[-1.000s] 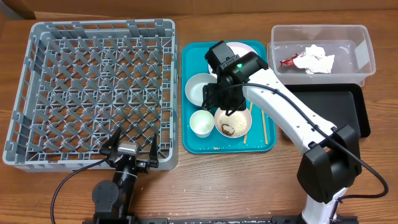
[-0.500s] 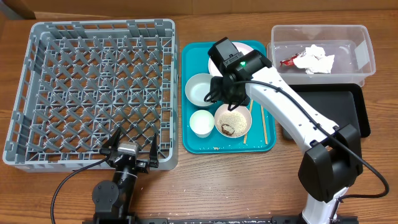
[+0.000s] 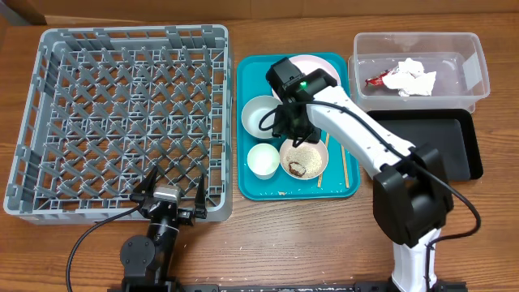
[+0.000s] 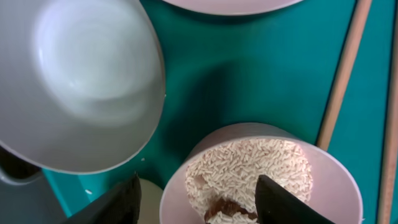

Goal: Sort waste into correct bins and load items into the dishwasher
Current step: 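Move the right gripper to the pink rice bowl and grasp its rim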

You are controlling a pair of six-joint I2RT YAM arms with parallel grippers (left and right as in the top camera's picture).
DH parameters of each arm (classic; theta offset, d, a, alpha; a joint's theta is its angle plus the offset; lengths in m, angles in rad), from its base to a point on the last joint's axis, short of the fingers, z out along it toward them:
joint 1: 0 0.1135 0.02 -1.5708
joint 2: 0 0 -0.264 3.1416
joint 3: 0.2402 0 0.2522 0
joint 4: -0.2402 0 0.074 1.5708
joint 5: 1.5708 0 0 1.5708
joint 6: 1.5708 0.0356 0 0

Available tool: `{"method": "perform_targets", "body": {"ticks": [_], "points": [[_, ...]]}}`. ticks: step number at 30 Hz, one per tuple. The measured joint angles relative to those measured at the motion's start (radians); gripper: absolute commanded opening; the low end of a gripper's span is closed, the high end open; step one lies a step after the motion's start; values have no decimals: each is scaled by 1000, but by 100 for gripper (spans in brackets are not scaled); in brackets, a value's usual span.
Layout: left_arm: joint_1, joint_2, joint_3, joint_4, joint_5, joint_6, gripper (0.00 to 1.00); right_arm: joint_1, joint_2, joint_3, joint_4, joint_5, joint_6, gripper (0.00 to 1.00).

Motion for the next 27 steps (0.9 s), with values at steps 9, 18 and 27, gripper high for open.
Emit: {"method": "perform_targets", "body": {"ticks": [9, 18, 27], "points": [[0, 0, 0, 0, 0, 0, 100, 0, 23, 0, 11, 0, 10, 59], [0, 0, 0, 0, 0, 0, 100, 0, 66, 0, 6, -2, 28, 50], [0, 0, 0, 0, 0, 0, 100, 2, 69, -42, 3, -2, 35, 42]]}}
